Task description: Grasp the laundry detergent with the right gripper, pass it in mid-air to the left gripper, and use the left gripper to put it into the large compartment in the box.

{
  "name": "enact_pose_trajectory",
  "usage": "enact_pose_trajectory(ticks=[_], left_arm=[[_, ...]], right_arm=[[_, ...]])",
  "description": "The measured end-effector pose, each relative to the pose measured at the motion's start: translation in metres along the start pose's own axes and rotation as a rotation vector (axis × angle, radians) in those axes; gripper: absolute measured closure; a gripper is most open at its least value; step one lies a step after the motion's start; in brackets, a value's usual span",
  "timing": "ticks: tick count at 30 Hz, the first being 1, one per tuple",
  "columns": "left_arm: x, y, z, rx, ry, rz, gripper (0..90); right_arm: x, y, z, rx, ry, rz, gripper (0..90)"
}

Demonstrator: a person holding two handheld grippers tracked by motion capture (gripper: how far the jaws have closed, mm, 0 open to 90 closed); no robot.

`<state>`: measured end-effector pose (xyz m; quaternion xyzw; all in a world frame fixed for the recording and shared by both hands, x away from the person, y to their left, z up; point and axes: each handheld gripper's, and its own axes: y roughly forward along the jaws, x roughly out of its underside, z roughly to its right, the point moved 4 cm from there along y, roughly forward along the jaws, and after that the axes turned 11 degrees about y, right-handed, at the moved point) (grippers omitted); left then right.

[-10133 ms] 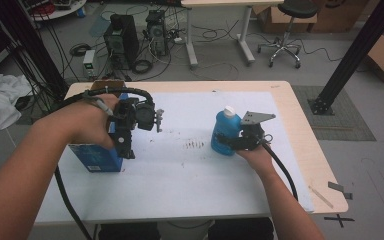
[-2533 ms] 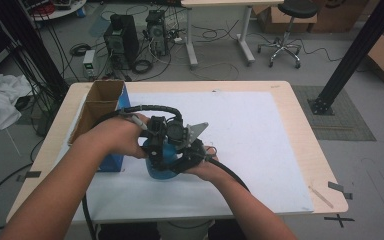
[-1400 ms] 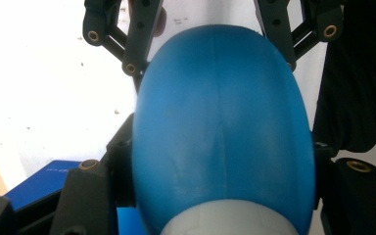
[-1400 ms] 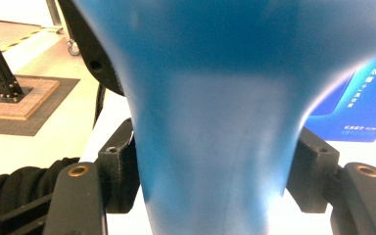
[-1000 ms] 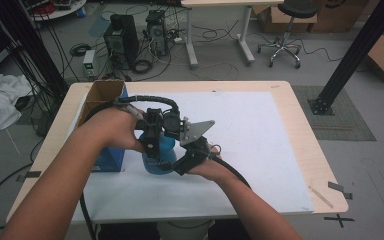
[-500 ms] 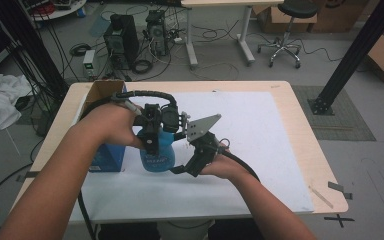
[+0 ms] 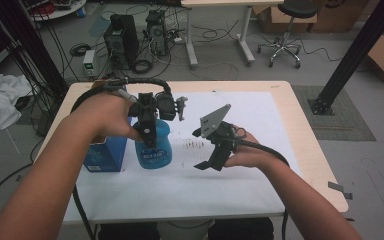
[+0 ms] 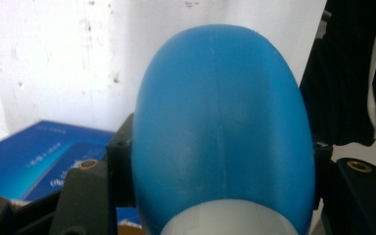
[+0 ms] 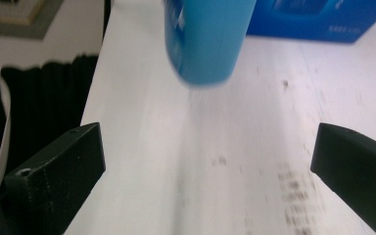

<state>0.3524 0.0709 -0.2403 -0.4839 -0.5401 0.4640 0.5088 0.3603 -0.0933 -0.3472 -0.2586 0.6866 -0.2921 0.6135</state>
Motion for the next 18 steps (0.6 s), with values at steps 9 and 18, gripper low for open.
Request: enact_pose_trajectory(ticks=[9, 18], left_arm=[[0.013, -0.02, -0.018, 0.032, -0.219, 0.019, 38.8], [0.03, -0.044, -0.032, 0.056, -0.417, 0.031, 38.8]], right_arm=[[0.016, -0.023, 0.001, 0.032, -0.015, -0.226, 0.0], [0.029, -0.041, -0.003, 0.047, -0.023, -0.371, 0.0]])
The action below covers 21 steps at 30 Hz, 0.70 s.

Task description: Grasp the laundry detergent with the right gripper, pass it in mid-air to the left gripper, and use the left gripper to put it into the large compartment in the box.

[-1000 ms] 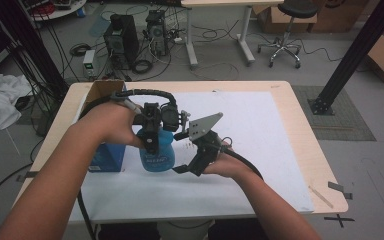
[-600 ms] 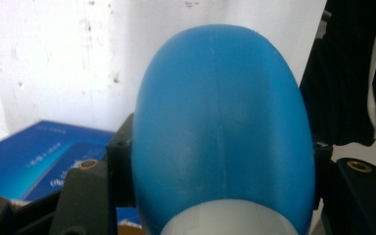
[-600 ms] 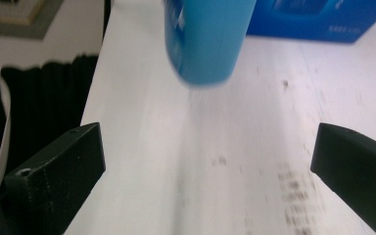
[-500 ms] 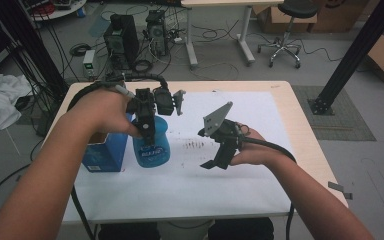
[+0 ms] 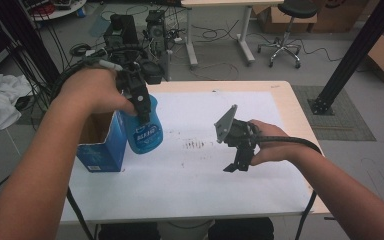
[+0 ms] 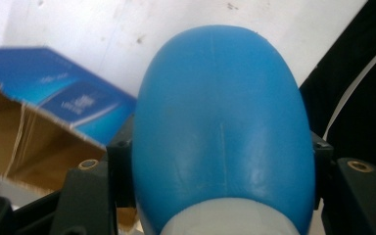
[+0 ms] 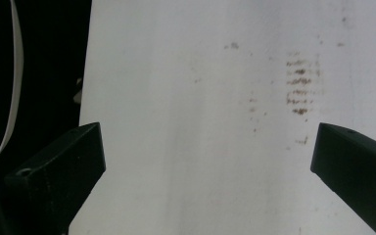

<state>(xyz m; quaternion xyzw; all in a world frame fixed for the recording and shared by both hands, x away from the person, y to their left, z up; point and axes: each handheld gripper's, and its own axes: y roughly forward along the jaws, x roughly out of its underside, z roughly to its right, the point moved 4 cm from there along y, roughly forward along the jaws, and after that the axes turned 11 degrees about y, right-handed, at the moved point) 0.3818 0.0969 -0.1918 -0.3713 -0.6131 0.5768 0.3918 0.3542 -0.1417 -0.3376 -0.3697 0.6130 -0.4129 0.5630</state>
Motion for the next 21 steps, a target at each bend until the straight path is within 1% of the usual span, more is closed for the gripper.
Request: enact_pose_trajectory(ticks=[3, 6, 10, 12, 13, 14, 18, 19, 21], left_arm=[[0.005, -0.007, -0.006, 0.007, -0.059, -0.003, 38.8], [0.013, -0.016, -0.015, 0.018, -0.135, 0.001, 38.7], [0.023, -0.028, -0.026, 0.005, -0.219, 0.022, 38.8], [0.029, -0.033, -0.031, 0.018, -0.259, 0.028, 38.8], [0.034, -0.037, -0.035, 0.023, -0.27, 0.025, 38.8], [0.037, -0.04, -0.037, 0.028, -0.292, 0.024, 38.8], [0.047, -0.051, -0.044, 0.02, -0.366, 0.03, 38.8], [0.051, -0.054, -0.046, 0.016, -0.393, 0.031, 38.8], [0.056, -0.057, -0.05, 0.021, -0.43, 0.029, 38.8]], right_arm=[[0.003, -0.004, -0.001, 0.007, -0.007, -0.029, 0.0], [0.006, -0.01, -0.002, 0.014, -0.018, -0.054, 0.0], [0.009, -0.015, -0.002, 0.021, -0.029, -0.086, 0.0], [0.011, -0.017, -0.002, 0.017, -0.034, -0.106, 0.0], [0.011, -0.017, -0.003, 0.018, -0.037, -0.114, 0.0], [0.012, -0.017, -0.003, 0.023, -0.04, -0.125, 0.0], [0.012, -0.018, -0.006, 0.019, -0.06, -0.138, 0.0], [0.013, -0.018, -0.007, 0.022, -0.064, -0.141, 0.0], [0.014, -0.019, -0.008, 0.023, -0.067, -0.145, 0.0]])
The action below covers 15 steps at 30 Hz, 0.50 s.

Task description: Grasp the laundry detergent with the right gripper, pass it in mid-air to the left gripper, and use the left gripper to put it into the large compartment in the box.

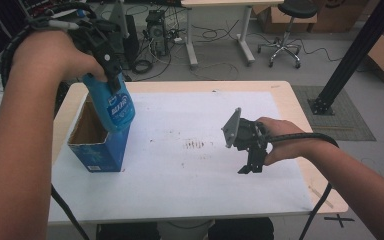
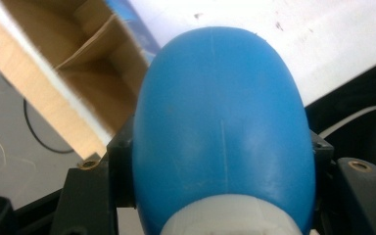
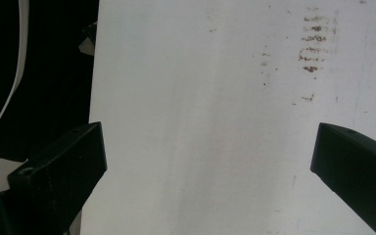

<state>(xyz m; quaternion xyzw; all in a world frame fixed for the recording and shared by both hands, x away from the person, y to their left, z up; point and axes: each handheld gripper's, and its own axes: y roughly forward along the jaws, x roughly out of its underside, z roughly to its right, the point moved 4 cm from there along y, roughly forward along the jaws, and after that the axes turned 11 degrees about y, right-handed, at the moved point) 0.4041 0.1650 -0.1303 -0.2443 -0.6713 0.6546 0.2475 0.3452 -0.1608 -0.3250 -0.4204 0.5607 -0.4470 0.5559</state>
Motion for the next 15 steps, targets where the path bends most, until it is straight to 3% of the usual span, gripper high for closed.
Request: enact_pose_trajectory(ticks=[9, 15], left_arm=[[0.015, -0.007, -0.028, 0.017, -0.18, 0.008, 38.8], [0.026, -0.007, -0.048, -0.004, -0.313, 0.017, 38.8]], right_arm=[[0.006, -0.002, 0.001, 0.0, 0.002, -0.018, 0.0], [0.011, -0.008, 0.004, 0.01, 0.012, -0.023, 0.0]])
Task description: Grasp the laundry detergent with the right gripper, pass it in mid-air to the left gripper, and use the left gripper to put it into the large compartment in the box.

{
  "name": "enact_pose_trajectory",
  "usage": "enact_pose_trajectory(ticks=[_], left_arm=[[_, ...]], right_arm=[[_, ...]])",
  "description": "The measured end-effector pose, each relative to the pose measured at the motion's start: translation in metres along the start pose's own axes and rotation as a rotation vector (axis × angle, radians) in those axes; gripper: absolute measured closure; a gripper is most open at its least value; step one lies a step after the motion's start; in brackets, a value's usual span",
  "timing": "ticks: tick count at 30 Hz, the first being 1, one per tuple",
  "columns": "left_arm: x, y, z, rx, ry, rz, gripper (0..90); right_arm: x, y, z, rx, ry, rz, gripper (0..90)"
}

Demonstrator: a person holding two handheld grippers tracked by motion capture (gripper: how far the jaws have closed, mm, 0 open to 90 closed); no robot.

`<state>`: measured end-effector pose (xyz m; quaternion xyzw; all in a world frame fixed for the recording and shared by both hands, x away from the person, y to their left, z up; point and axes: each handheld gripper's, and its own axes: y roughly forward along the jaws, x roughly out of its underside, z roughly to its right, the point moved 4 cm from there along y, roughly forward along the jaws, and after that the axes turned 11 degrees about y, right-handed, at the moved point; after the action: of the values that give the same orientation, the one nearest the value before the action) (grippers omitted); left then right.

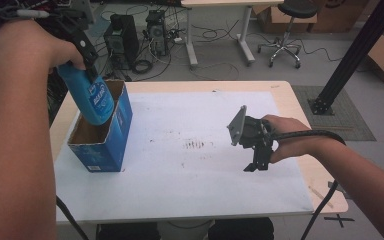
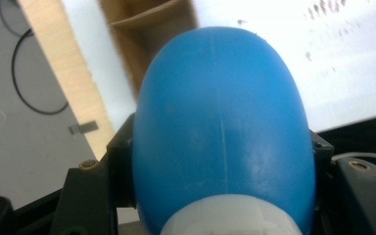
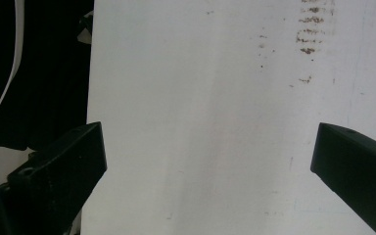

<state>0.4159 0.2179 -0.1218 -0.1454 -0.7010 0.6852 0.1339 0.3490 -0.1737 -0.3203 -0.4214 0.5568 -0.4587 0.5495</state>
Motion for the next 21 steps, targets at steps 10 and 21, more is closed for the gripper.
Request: enact_pose_trajectory(ticks=[10, 21], left_arm=[[0.007, 0.009, -0.02, -0.045, -0.097, -0.022, 38.8], [0.006, 0.034, -0.021, -0.034, -0.086, -0.029, 38.8]], right_arm=[[0.002, 0.0, 0.001, 0.006, 0.001, 0.004, 0.0], [0.002, 0.001, 0.002, 0.01, 0.0, 0.011, 0.0]])
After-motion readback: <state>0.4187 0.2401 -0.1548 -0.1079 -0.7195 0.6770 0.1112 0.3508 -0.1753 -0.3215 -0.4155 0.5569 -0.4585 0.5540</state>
